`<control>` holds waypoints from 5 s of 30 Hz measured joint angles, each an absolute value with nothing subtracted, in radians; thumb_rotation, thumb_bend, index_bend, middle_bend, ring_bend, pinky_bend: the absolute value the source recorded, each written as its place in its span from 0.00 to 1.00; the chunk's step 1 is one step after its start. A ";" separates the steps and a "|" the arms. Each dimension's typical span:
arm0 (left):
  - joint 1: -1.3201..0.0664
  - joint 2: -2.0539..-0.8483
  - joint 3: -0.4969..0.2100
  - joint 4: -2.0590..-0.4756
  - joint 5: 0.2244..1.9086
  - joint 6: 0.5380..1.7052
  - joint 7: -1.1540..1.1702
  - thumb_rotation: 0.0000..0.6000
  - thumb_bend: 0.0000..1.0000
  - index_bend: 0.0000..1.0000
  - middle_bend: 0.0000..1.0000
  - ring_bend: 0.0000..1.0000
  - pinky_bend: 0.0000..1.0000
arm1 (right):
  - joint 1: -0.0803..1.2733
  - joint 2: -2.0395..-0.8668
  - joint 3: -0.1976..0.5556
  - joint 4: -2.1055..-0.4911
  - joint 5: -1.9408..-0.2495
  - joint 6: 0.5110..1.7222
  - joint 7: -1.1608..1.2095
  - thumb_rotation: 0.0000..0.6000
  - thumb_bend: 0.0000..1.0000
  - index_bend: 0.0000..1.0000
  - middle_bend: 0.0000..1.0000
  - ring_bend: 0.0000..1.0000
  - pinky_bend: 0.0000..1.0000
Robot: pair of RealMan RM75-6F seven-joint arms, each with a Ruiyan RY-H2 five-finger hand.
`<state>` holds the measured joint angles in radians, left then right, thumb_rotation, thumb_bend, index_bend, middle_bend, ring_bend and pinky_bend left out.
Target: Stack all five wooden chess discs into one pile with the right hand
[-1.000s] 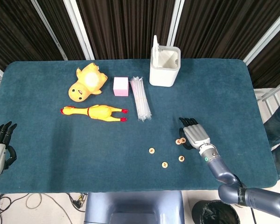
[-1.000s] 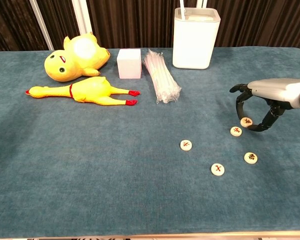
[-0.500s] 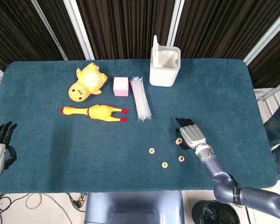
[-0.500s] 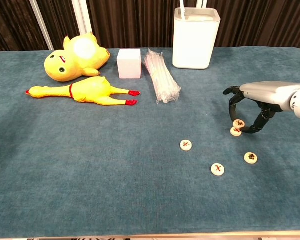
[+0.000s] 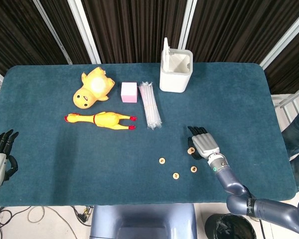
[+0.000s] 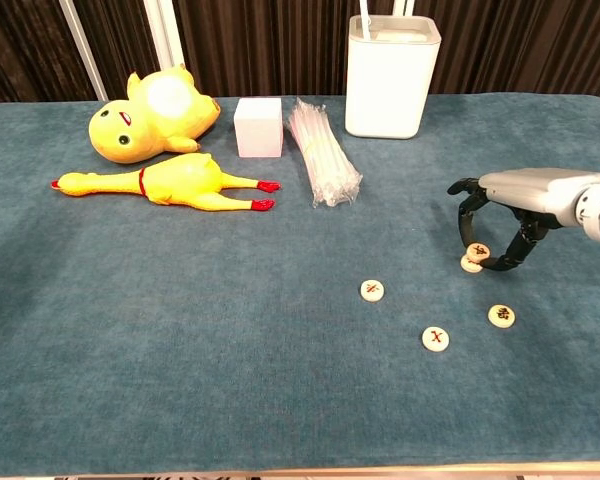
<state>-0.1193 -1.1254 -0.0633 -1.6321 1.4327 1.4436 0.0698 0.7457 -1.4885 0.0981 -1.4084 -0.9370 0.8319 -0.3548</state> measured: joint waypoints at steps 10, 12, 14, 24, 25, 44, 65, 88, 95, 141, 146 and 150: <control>-0.119 -1.125 -0.063 -1.633 1.432 1.443 0.071 1.00 0.82 0.07 0.00 0.00 0.05 | 0.747 -1.497 0.098 -1.403 -0.939 0.828 -0.357 1.00 0.38 0.52 0.00 0.00 0.09; -0.119 -1.125 -0.063 -1.633 1.432 1.443 0.069 1.00 0.82 0.07 0.00 0.00 0.05 | 0.747 -1.497 0.098 -1.403 -0.938 0.828 -0.358 1.00 0.38 0.52 0.00 0.00 0.09; -0.119 -1.124 -0.063 -1.633 1.432 1.443 0.070 1.00 0.82 0.07 0.00 0.00 0.05 | 0.747 -1.496 0.098 -1.404 -0.938 0.828 -0.359 1.00 0.38 0.52 0.00 0.00 0.09; -0.119 -1.125 -0.064 -1.633 1.431 1.443 0.072 1.00 0.82 0.07 0.00 0.00 0.05 | 0.748 -1.495 0.099 -1.403 -0.932 0.825 -0.366 1.00 0.38 0.52 0.00 0.00 0.09; -0.119 -1.125 -0.064 -1.633 1.431 1.443 0.073 1.00 0.82 0.07 0.00 0.00 0.05 | 0.748 -1.495 0.098 -1.403 -0.931 0.825 -0.367 1.00 0.38 0.52 0.00 0.00 0.09; -0.119 -1.126 -0.064 -1.634 1.430 1.444 0.075 1.00 0.82 0.07 0.00 0.00 0.05 | 0.749 -1.488 0.099 -1.405 -0.932 0.816 -0.361 1.00 0.38 0.51 0.00 0.00 0.09; -0.120 -1.126 -0.065 -1.633 1.428 1.442 0.076 1.00 0.82 0.07 0.00 0.00 0.05 | 0.756 -1.488 0.100 -1.407 -0.928 0.810 -0.364 1.00 0.38 0.48 0.00 0.00 0.09; -0.120 -1.127 -0.065 -1.633 1.427 1.443 0.079 1.00 0.82 0.07 0.00 0.00 0.05 | 0.738 -1.433 0.099 -1.469 -0.942 0.838 -0.354 1.00 0.38 0.30 0.00 0.00 0.09; -0.118 -1.127 -0.065 -1.637 1.428 1.448 0.084 1.00 0.82 0.07 0.00 0.00 0.07 | 0.686 -1.334 0.083 -1.594 -1.018 0.914 -0.327 1.00 0.38 0.30 0.00 0.00 0.09; -0.111 -1.128 -0.067 -1.644 1.433 1.465 0.095 1.00 0.82 0.07 0.00 0.00 0.07 | 0.476 -1.471 -0.027 -1.510 -1.383 1.063 -0.196 1.00 0.38 0.41 0.00 0.00 0.09; -0.111 -1.127 -0.068 -1.642 1.432 1.464 0.092 1.00 0.82 0.07 0.00 0.00 0.07 | 0.479 -1.482 -0.019 -1.496 -1.390 1.060 -0.190 1.00 0.38 0.42 0.00 0.00 0.09; -0.111 -1.126 -0.068 -1.641 1.433 1.464 0.089 1.00 0.82 0.07 0.00 0.00 0.07 | 0.481 -1.497 -0.012 -1.477 -1.389 1.052 -0.184 1.00 0.38 0.43 0.00 0.00 0.09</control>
